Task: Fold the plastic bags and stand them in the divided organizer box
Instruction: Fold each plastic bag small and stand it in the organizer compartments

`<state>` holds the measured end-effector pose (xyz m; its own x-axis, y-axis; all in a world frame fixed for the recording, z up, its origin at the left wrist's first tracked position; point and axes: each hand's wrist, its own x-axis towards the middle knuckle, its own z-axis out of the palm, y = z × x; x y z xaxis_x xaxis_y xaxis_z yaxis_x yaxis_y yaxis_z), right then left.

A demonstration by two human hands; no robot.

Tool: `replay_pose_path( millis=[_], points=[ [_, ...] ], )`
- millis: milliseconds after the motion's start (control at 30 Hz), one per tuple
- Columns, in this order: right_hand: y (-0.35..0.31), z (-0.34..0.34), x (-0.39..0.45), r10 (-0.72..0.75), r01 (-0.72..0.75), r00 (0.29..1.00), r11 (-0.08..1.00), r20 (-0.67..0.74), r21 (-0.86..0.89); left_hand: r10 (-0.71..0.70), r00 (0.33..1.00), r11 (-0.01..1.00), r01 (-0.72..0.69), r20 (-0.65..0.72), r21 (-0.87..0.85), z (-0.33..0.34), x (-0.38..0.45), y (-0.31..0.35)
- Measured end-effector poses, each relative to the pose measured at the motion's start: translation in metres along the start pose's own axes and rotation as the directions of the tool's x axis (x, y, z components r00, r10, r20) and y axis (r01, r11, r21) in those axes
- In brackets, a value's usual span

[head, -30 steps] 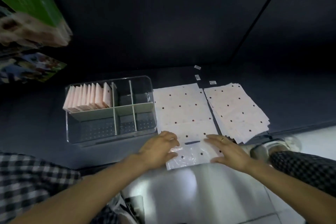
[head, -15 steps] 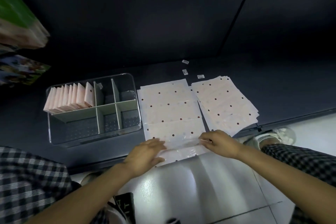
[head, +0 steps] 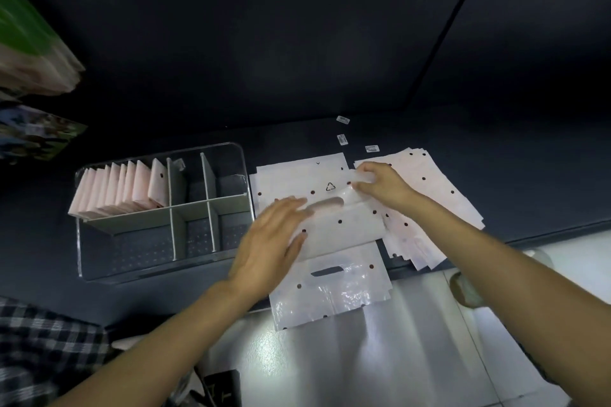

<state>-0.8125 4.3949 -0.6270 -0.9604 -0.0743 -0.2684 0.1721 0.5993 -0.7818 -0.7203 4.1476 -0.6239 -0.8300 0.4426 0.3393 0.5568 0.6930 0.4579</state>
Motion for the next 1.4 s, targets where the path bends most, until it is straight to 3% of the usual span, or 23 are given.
replay_pose_path(
  millis=[133, 233, 267, 333, 433, 500, 567, 800, 933, 1067, 1233, 1333, 1400],
  points=[
    [0.01, 0.018, 0.025, 0.061, -0.069, 0.991, 0.996, -0.117, -0.059, -0.001, 0.929, 0.996, -0.032, 0.369, 0.085, 0.038, -0.022, -0.005],
    [0.019, 0.032, 0.013, -0.062, -0.034, 0.951, 0.953, -0.304, -0.3, -0.075, 0.839, 0.975, -0.05, 0.539, 0.215, 0.065, -0.038, -0.015],
    [0.021, 0.039, 0.003, -0.141, 0.021, 0.944, 0.927, -0.299, -0.374, -0.093, 0.821, 0.969, -0.056, 0.563, 0.241, 0.071, -0.041, -0.017],
    [0.027, 0.053, -0.022, -0.323, 0.217, 0.936, 0.844, -0.142, -0.491, -0.102, 0.799, 0.96, -0.077, 0.593, 0.269, 0.079, -0.044, -0.019],
    [0.044, 0.077, -0.06, -0.539, 0.53, 0.817, 0.562, 0.205, -0.635, -0.098, 0.782, 0.941, -0.127, 0.615, 0.312, 0.084, -0.044, -0.02],
    [0.054, 0.085, -0.076, -0.519, 0.62, 0.763, 0.415, 0.386, -0.666, -0.109, 0.775, 0.939, -0.125, 0.623, 0.32, 0.085, -0.045, -0.022],
    [0.067, 0.079, -0.086, -0.455, 0.602, 0.78, 0.355, 0.431, -0.715, -0.112, 0.776, 0.936, -0.127, 0.621, 0.327, 0.085, -0.047, -0.024],
    [0.097, 0.023, -0.096, -0.323, 0.464, 0.874, 0.335, 0.363, -0.82, -0.103, 0.81, 0.939, -0.112, 0.577, 0.326, 0.058, -0.065, -0.037],
    [0.088, 0.019, -0.092, -0.486, 0.442, 0.844, 0.395, 0.225, -0.805, -0.112, 0.818, 0.925, -0.122, 0.564, 0.36, 0.038, -0.071, -0.041],
    [0.069, 0.036, -0.078, -0.566, 0.457, 0.819, 0.55, 0.09, -0.699, -0.148, 0.809, 0.906, -0.119, 0.569, 0.405, 0.036, -0.072, -0.038],
    [0.059, 0.05, -0.062, -0.576, 0.564, 0.783, 0.501, 0.233, -0.657, -0.197, 0.849, 0.924, -0.007, 0.49, 0.383, 0.04, -0.065, -0.029],
    [0.066, 0.05, -0.057, -0.448, 0.565, 0.816, 0.483, 0.365, -0.668, -0.254, 0.849, 0.951, 0.134, 0.463, 0.277, 0.047, -0.062, -0.025],
    [0.066, 0.048, -0.057, -0.44, 0.566, 0.817, 0.491, 0.372, -0.662, -0.286, 0.87, 0.951, 0.205, 0.402, 0.232, 0.05, -0.059, -0.023]
  ],
)
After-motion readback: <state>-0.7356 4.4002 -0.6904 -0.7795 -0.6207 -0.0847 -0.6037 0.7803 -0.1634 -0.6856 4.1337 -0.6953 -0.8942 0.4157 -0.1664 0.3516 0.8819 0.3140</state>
